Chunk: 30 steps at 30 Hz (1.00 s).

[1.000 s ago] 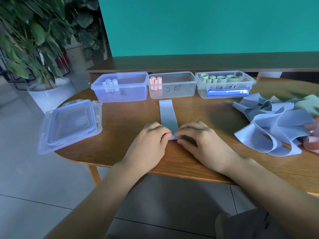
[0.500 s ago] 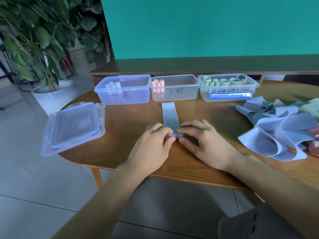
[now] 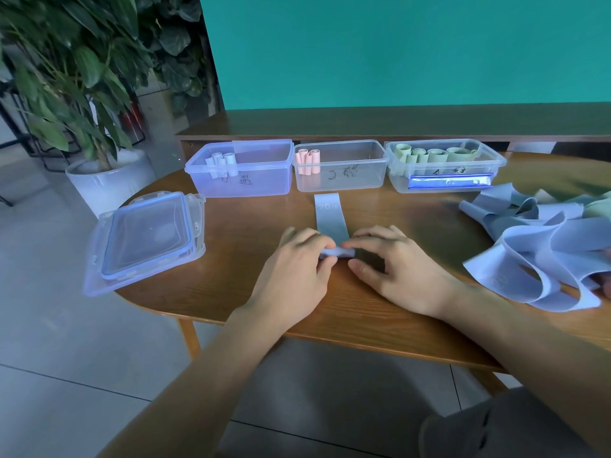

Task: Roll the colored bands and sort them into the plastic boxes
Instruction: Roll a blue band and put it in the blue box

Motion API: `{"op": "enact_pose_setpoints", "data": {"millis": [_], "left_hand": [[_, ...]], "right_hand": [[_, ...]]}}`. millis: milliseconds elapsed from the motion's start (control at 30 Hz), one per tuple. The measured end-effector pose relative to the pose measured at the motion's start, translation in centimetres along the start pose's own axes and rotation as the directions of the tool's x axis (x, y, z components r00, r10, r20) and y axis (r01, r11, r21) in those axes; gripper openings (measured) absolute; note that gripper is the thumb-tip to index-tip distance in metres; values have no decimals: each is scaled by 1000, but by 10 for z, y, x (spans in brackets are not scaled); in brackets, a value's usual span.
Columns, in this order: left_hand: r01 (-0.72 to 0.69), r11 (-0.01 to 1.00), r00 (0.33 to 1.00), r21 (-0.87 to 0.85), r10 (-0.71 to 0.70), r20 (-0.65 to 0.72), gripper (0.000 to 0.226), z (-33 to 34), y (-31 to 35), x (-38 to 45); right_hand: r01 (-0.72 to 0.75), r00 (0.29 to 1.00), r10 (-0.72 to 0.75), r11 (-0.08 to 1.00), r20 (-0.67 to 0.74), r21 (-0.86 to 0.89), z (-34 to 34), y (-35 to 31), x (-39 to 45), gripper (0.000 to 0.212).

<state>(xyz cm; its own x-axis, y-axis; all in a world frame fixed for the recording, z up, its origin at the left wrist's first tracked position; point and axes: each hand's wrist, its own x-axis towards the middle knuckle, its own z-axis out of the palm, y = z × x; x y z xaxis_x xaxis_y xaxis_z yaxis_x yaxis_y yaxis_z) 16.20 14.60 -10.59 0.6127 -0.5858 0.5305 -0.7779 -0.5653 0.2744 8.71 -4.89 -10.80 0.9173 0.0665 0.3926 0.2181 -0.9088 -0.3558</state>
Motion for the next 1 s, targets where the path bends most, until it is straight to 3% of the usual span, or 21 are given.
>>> {"op": "enact_pose_setpoints", "data": {"millis": [167,333,533,667,833,1000], "left_hand": [[24,1000,999,-9,-23,22,23,2,-1,3],[21,1000,999,7,-22,35,33,3,-2,4],[17,1000,1000,-15,-17,17,22,4,-6,10],[28,1000,999,-1,-28,21,25,7,-9,16],[33,999,999,12,-34,37,29,9,-8,20],[9,1000,1000,-13,-9,-10,25,9,-8,21]], "right_hand": [[42,997,-42,999,-62,-3,0,-2,0,34],[6,1000,-6,1000,-10,-10,2,3,5,38],[-27,999,27,1000,36,-9,2,8,13,46],[-1,1000,0,1000,-11,-12,3,9,14,46],[-23,999,24,1000,29,-18,4,11,17,50],[-31,999,32,999,40,-24,4,15,25,39]]}}
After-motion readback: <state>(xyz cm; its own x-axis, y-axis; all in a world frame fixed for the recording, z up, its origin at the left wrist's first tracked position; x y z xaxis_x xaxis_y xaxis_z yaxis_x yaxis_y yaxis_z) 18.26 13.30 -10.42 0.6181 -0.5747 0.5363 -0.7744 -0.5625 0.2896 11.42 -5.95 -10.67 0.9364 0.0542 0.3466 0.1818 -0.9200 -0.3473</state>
